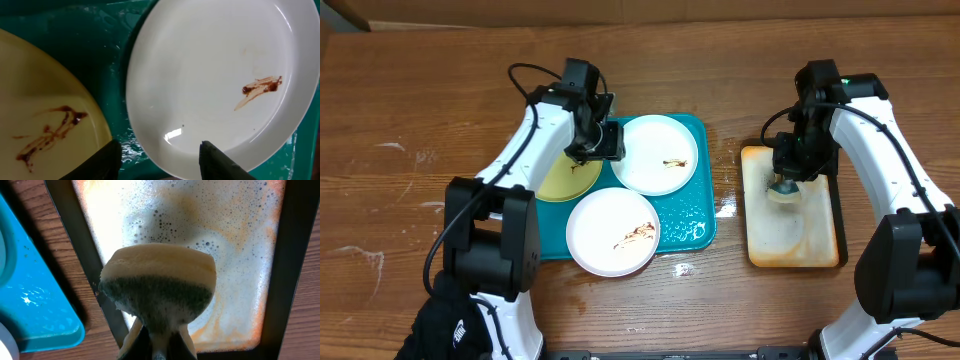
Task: Clean dirty plates on tray and stack at the side
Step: 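Reach the left gripper to the white plate's rim and grip it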
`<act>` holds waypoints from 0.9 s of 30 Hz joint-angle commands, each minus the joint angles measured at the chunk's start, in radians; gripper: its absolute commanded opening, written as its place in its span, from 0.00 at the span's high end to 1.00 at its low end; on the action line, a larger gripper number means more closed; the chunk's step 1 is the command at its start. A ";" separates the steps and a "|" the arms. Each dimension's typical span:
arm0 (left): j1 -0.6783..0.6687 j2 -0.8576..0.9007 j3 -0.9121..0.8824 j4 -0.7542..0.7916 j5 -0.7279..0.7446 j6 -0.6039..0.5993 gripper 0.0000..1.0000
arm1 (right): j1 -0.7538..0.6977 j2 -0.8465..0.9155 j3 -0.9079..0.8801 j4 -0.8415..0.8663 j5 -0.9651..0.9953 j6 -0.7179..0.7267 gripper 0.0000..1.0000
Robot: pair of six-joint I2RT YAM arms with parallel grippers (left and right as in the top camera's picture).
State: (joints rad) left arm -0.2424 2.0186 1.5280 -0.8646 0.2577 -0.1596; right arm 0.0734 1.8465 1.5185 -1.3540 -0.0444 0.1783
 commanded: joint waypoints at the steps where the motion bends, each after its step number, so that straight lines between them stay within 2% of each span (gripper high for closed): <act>1: -0.019 0.020 0.029 0.002 -0.005 -0.032 0.48 | 0.000 0.000 0.014 0.002 -0.003 -0.011 0.96; 6: -0.011 0.041 0.029 -0.002 -0.010 -0.077 0.44 | 0.000 0.000 0.014 0.002 -0.022 -0.019 0.96; 15: -0.009 0.121 0.029 -0.006 -0.020 -0.092 0.45 | -0.001 0.000 0.014 0.006 -0.025 -0.019 0.96; 18: -0.013 0.136 0.029 -0.005 -0.013 -0.093 0.55 | -0.001 0.000 0.014 0.008 -0.025 -0.019 0.96; 20: -0.014 0.136 0.029 0.002 0.002 -0.093 0.67 | -0.001 0.000 0.014 0.010 -0.026 -0.019 0.96; 23: -0.014 0.135 0.046 0.001 0.002 -0.100 0.96 | -0.001 0.000 0.014 0.014 -0.028 -0.019 0.96; 27: -0.016 0.135 0.077 -0.023 0.002 -0.108 0.96 | -0.001 0.000 0.014 0.022 -0.027 -0.020 0.96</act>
State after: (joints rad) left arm -0.2558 2.1380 1.5642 -0.8791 0.2546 -0.2600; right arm 0.0734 1.8465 1.5185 -1.3422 -0.0639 0.1635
